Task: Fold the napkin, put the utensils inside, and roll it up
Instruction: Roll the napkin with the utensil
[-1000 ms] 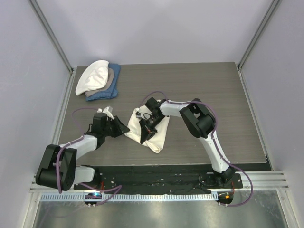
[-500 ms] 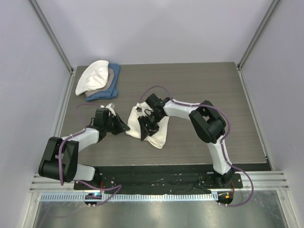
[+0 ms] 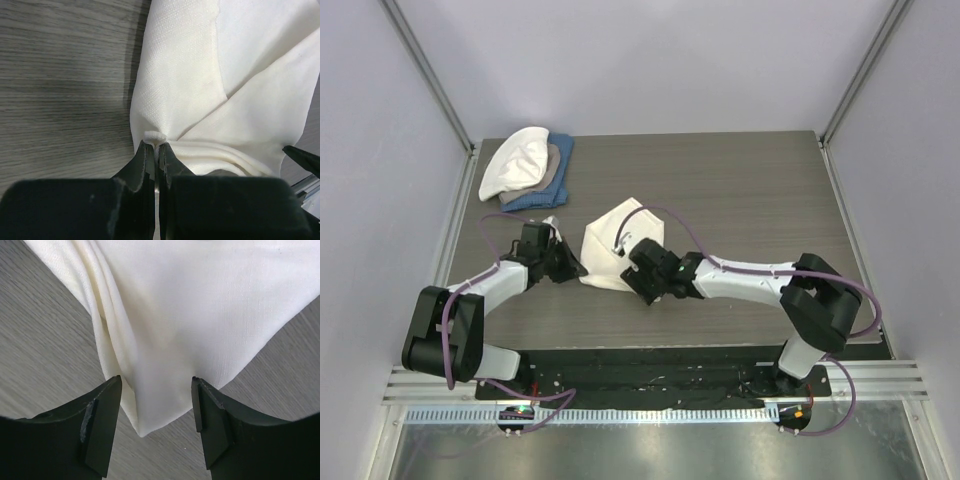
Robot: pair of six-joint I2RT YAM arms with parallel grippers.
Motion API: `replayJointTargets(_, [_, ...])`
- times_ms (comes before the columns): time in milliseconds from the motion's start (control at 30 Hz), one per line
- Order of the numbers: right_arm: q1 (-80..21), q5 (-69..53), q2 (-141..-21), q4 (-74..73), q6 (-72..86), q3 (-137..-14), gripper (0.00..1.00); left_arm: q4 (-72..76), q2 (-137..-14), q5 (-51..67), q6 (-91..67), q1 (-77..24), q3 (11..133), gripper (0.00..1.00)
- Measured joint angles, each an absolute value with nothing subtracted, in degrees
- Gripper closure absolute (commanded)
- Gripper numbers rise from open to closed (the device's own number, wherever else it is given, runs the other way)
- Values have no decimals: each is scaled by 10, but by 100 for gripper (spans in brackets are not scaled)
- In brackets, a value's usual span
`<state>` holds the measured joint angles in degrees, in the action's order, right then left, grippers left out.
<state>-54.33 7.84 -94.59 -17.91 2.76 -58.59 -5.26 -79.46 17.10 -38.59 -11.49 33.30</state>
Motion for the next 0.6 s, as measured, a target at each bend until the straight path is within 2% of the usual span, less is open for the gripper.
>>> replayJointTargets(300, [-632,233,-945,-102,-29,-553,34,-76,-795,164,-384,-115,342,100])
replayJointTargets(600, [-638,254,-922,-95,-29,-555,34,-85,-795,164,-384,-115,345,100])
